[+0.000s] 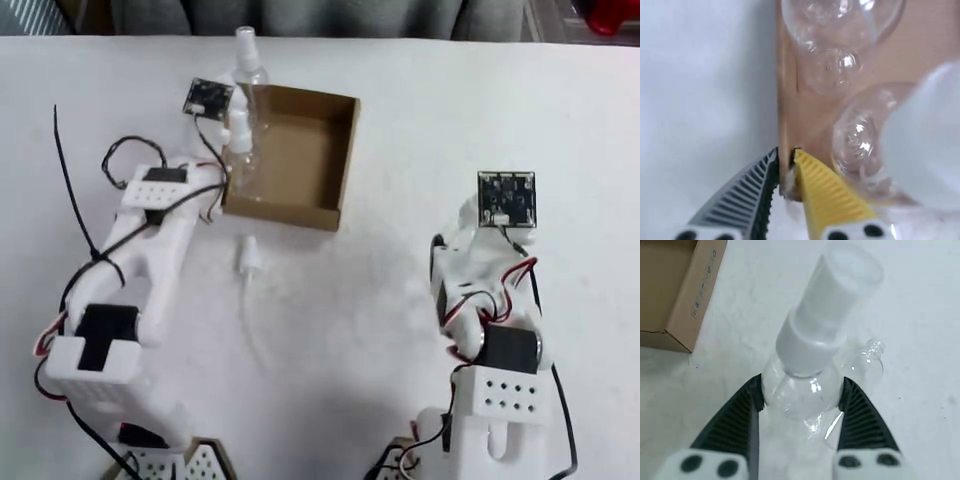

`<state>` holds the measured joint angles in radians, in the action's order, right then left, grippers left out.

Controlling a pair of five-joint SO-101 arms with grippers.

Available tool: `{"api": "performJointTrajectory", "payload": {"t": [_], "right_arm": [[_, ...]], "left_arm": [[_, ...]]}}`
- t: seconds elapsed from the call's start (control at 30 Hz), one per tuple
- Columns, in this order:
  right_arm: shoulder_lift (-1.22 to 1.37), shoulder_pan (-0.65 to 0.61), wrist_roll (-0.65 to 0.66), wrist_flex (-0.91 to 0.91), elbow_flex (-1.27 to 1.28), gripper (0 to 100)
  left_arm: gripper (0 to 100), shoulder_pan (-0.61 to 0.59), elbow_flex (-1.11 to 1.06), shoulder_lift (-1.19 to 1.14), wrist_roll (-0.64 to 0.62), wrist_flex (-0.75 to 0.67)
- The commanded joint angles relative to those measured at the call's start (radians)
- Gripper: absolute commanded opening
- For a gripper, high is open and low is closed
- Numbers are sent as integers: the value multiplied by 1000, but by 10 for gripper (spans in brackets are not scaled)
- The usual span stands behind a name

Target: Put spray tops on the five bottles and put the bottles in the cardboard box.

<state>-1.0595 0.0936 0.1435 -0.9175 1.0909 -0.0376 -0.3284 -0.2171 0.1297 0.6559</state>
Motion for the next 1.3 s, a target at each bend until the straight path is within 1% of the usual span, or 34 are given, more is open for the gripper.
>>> {"api": "performJointTrajectory", "payload": {"t": [0.0,0.1,0.4,0.5,0.6,0.7,0.9,1.1,1.27], "right_arm": [[21,-1,-9,-2,11,17],[21,-1,-9,-1,11,17],[21,-1,-9,-1,11,17],[21,-1,-11,1,11,17],[21,-1,-11,1,11,17],[21,-1,-11,1,11,17],[21,1,-9,-1,11,17],[22,1,-9,1,11,17],[24,1,-9,1,11,17]], "left_arm": [[31,38,9,4,-8,35],[31,58,9,4,-8,54],[31,59,8,4,-8,55],[31,61,9,8,-11,81],[31,76,9,12,-71,97],[31,82,9,12,-98,107],[31,93,6,12,-100,112],[31,139,6,12,-100,143],[31,139,6,13,-100,152]]}}
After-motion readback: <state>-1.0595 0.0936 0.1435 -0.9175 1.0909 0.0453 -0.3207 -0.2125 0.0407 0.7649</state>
